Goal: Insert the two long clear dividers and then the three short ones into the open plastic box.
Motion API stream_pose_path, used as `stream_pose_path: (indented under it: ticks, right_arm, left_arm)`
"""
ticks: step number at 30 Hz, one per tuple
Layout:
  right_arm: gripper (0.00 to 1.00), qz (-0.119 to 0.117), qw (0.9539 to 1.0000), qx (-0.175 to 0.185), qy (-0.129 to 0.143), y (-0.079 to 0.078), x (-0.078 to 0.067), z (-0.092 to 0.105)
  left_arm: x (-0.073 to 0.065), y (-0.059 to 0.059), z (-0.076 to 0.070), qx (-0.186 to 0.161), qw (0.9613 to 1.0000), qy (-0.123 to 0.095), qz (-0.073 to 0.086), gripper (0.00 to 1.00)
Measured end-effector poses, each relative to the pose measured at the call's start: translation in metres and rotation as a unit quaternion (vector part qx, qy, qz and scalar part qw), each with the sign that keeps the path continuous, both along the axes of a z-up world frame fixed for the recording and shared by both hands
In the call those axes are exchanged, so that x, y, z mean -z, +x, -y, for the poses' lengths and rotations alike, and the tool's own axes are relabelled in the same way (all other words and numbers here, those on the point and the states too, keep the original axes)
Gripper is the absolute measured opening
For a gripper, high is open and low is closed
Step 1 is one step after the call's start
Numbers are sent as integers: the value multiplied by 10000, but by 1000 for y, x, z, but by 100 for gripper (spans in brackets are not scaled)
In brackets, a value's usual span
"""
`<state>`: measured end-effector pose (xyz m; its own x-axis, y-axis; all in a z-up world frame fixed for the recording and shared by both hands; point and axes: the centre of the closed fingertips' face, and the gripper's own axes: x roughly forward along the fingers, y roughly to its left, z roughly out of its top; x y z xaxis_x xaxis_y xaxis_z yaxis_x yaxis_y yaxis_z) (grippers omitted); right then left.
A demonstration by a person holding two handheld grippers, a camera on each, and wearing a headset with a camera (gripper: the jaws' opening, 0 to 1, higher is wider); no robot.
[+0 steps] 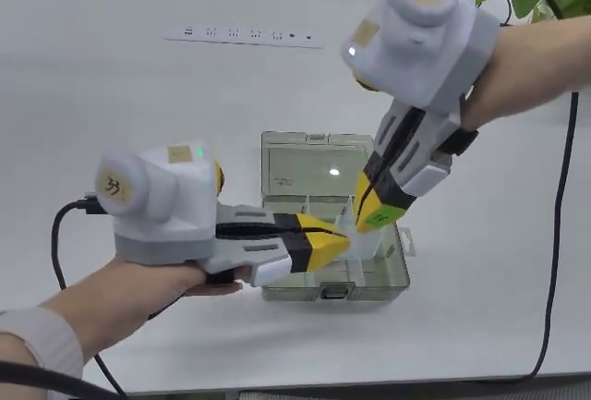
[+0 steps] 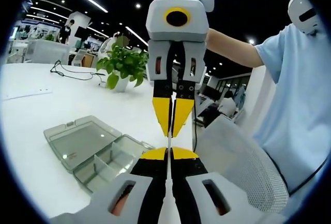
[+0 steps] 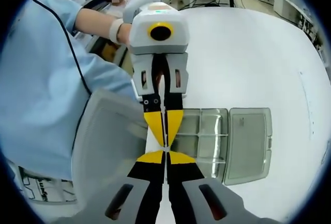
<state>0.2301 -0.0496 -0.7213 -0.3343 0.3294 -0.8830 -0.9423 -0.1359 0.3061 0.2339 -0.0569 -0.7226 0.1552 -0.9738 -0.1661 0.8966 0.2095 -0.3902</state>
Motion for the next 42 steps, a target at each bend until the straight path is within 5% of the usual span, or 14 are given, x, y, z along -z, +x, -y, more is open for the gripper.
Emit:
stream_pose_path:
  ticks: [13, 31, 42]
  right_arm:
    - [2, 256, 9996, -65, -91, 9, 4, 8]
    - [2, 776, 9944, 405, -592, 28, 34, 50]
    - [2, 1013, 9916, 538, -605, 35, 41, 53]
  left_arm:
    - [12, 5, -6, -148, 9995, 275, -67, 2]
    - [23, 27, -57, -825, 9948, 584, 114, 41]
    - [35, 24, -78, -872, 9891, 1122, 382, 66]
